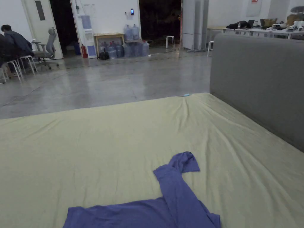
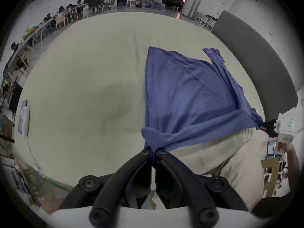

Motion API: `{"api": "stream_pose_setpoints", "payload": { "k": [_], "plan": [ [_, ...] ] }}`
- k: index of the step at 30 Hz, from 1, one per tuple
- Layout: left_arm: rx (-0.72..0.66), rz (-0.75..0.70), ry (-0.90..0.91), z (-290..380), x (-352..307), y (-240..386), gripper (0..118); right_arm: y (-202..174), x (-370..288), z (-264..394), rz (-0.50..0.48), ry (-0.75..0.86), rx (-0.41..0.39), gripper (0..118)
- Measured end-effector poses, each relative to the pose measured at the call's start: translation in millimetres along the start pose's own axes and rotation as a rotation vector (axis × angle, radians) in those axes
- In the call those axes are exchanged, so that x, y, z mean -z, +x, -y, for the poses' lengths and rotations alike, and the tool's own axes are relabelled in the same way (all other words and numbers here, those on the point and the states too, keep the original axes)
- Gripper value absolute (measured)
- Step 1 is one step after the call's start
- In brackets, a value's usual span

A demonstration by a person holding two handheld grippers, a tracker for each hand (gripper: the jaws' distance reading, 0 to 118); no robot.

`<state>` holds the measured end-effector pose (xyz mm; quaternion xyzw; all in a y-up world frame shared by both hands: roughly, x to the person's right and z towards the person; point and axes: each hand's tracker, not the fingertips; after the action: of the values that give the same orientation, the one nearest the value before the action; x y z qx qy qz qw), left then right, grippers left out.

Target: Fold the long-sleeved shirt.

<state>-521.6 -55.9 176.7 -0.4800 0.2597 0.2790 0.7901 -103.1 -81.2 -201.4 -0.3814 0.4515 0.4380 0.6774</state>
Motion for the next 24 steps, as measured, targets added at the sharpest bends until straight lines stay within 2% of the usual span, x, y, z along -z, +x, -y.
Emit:
{"api": "stream_pose_setpoints", "payload": {
  "k": [7, 12, 17, 21, 22, 23, 24],
  "plan": [
    [-0.018, -0.027, -0.049, 35.7, 17.2, -9.8, 0, -10.8, 17.7, 12.8, -0.012, -0.047, 0.007, 0],
    [-0.026, -0.055, -0.128, 53.2, 61.7, -13.6, 0, 2.3, 43.5, 14.6, -0.098, -0.119, 0.126, 0],
    [-0.048, -0.057, -0.121, 55.9, 71.5, -16.7, 0, 9.1, 47.6, 11.1, -0.112, -0.119, 0.191, 0],
    [-0.053, -0.056, -0.121, 56.0, 70.0, -15.5, 0, 9.9, 52.6, 11.9, -0.110, -0.113, 0.207, 2],
    [-0.076, -0.055, -0.121, 54.3, 67.5, -16.4, 6, 13.9, 53.4, 10.9, -0.114, -0.117, 0.222, 7],
    [-0.102, -0.053, -0.124, 52.9, 61.8, -14.1, 35, 18.9, 51.4, 8.0, -0.123, -0.133, 0.253, 23],
    [-0.099, -0.074, -0.122, 50.0, 53.2, -11.3, 73, 23.8, 48.0, 5.1, -0.129, -0.146, 0.265, 50]
  ]
}}
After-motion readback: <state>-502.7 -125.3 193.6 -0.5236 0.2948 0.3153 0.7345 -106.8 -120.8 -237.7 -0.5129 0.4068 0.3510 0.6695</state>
